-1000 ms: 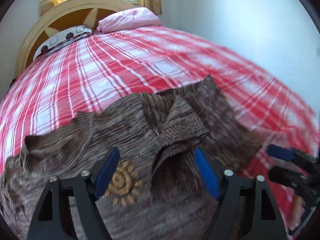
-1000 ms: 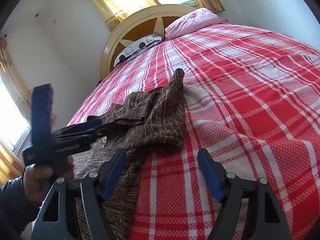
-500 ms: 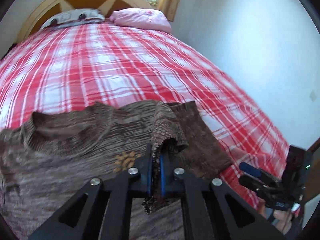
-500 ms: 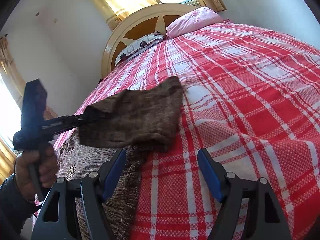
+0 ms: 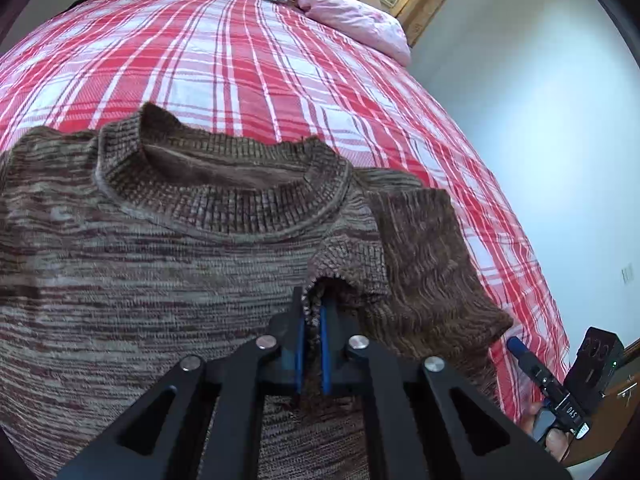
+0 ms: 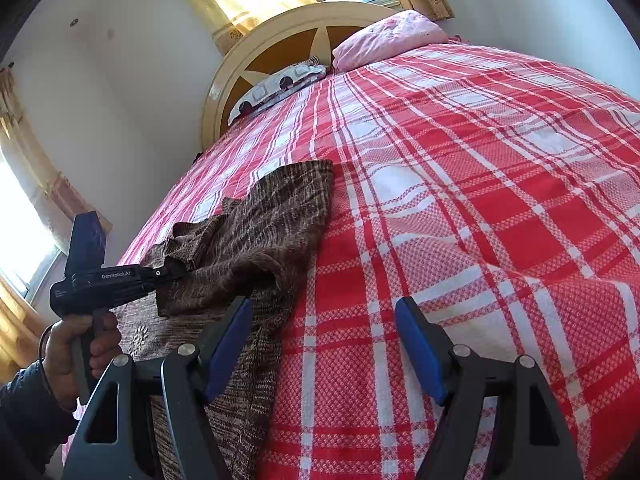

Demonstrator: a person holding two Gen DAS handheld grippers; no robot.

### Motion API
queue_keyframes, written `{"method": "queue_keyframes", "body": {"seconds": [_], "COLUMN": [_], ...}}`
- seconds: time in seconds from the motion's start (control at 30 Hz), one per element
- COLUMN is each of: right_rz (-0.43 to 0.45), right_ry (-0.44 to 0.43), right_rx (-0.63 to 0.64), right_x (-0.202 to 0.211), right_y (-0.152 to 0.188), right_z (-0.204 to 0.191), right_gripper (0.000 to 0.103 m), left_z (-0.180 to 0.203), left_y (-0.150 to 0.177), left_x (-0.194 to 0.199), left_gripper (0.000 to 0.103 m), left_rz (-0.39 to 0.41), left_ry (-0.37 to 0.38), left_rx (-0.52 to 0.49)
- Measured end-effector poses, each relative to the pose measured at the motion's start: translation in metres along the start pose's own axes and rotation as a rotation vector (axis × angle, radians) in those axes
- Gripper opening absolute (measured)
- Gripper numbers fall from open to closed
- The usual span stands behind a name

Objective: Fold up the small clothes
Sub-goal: 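Fold the held sleeve over the sweater body with the left tool, release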

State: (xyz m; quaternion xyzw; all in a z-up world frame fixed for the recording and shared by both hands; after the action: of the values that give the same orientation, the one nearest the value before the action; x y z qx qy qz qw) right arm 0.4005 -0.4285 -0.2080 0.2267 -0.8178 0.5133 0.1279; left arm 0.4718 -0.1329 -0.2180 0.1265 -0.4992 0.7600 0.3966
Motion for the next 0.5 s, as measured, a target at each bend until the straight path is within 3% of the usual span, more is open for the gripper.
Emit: {"method": "queue_keyframes", "body": {"seconds": [0.4,0.5], "right_rz": [-0.006,-0.006], "right_ry": [-0.005,-0.003], "right_rx": [0.005,0.005], "right_x": [-0.002,-0.003], "right_y": [0.0,0.001], "right_z": [-0.001,-0.001], "right_gripper": [0.074,0.074], "left_z": [-0.016,-0.014], "left_y": [0.0,-0.001], "left_x": [0.005,0.005], "left_gripper": [0.007,0.014], "left_rz": [0.005,0.025], "left_ry": [-0.048,-0.094], "left_rx": [-0.058,-0.122]}}
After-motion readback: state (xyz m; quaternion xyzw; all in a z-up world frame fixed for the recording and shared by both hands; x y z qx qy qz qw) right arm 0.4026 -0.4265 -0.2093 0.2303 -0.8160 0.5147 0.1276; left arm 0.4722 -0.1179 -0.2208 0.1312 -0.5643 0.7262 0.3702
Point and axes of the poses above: each gripper's, at about its wrist camera, not at the fingertips, and x roughly against the way its jaws point, z to its right, y to its underside, the point moved 7 cm from there along -x, roughly the way its jaws point, and after that the axes turned 15 degrees about z, right-handed, at the moved point
